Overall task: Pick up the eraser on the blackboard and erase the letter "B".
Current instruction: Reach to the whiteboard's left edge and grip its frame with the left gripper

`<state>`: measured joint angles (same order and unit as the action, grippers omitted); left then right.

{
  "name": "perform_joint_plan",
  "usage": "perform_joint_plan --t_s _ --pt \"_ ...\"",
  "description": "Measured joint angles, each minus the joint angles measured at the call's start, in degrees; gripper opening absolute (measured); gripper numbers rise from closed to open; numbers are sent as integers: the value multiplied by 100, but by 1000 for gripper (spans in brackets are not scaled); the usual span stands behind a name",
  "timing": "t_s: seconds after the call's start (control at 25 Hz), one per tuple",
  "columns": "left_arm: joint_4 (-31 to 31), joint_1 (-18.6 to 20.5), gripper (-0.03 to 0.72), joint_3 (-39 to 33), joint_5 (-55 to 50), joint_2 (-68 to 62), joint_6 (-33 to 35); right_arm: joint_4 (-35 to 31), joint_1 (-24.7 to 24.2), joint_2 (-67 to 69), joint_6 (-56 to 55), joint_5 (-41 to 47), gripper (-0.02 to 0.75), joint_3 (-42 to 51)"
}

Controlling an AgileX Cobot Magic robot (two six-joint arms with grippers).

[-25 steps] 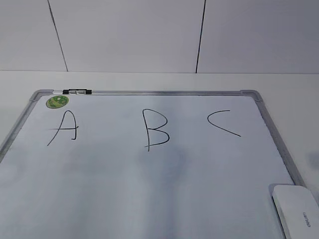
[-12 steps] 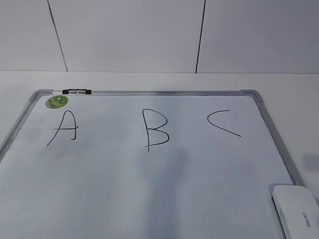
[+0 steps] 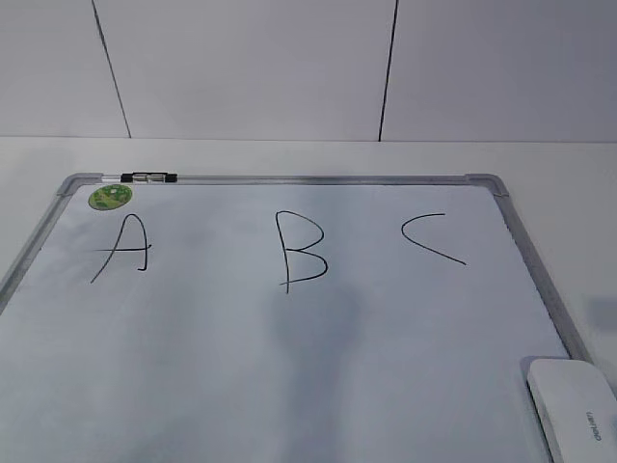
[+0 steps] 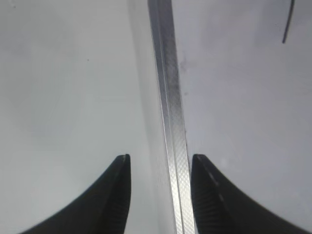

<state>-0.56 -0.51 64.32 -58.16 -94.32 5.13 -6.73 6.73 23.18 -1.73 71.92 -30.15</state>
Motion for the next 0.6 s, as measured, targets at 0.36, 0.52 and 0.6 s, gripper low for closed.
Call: perform_joint_plan --t_s 0.36,0.52,0.6 --pt "56 33 276 158 408 -857 73 -8 0 0 -9 0 522 0" --pt "190 33 267 268 553 -1048 73 -8 0 0 -13 10 522 0" --pt "227 33 265 326 566 -1108 73 -24 0 0 -13 13 522 0"
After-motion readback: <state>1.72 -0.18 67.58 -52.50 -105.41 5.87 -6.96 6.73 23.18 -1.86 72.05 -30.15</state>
